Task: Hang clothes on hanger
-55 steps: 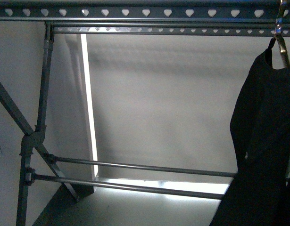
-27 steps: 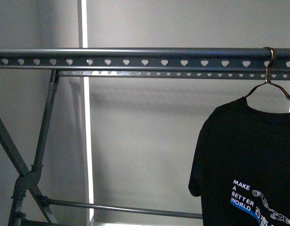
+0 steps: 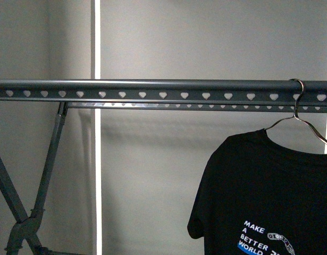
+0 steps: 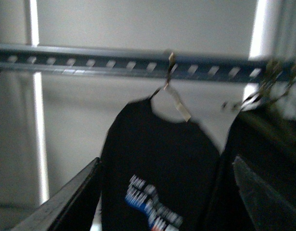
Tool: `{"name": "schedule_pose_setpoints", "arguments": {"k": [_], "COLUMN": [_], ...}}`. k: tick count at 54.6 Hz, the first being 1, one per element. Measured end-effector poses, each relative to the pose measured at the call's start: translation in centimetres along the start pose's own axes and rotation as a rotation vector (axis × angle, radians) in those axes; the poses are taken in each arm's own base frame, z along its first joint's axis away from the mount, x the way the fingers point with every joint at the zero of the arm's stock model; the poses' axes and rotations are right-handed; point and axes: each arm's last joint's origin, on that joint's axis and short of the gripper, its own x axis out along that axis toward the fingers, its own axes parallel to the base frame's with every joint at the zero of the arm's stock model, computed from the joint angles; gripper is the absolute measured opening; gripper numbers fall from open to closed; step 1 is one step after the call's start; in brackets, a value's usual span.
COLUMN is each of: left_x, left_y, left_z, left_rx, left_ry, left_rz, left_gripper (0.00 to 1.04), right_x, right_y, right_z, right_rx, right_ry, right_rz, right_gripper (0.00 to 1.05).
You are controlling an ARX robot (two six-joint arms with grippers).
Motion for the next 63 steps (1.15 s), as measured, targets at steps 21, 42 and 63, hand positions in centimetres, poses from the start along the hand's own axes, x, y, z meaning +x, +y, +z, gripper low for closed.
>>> {"name": "schedule_pose_setpoints", "arguments": {"k": [21, 42, 63], "left_x": [0.0, 0.0, 0.0], "left_y": [0.0, 0.0, 0.0], "left_z": [0.0, 0.0, 0.0], "left_rx": [0.000, 0.000, 0.000], "left_ry": [-0.001, -0.001, -0.001], "left_rz": [0.002, 0.002, 0.002], "left_gripper": [0.98, 0.98, 0.98], "right_x": [-1.6, -1.5, -1.5], "right_y": [-1.4, -2.4, -2.4], "right_z": [-4.0, -4.1, -4.1], "right_rx": [0.082, 0.080, 0.080], "right_ry": [0.334, 0.336, 0.336], "right_rz": [0.092, 0.063, 0.063], "right_gripper": [0.02, 0.02, 0.61]}}
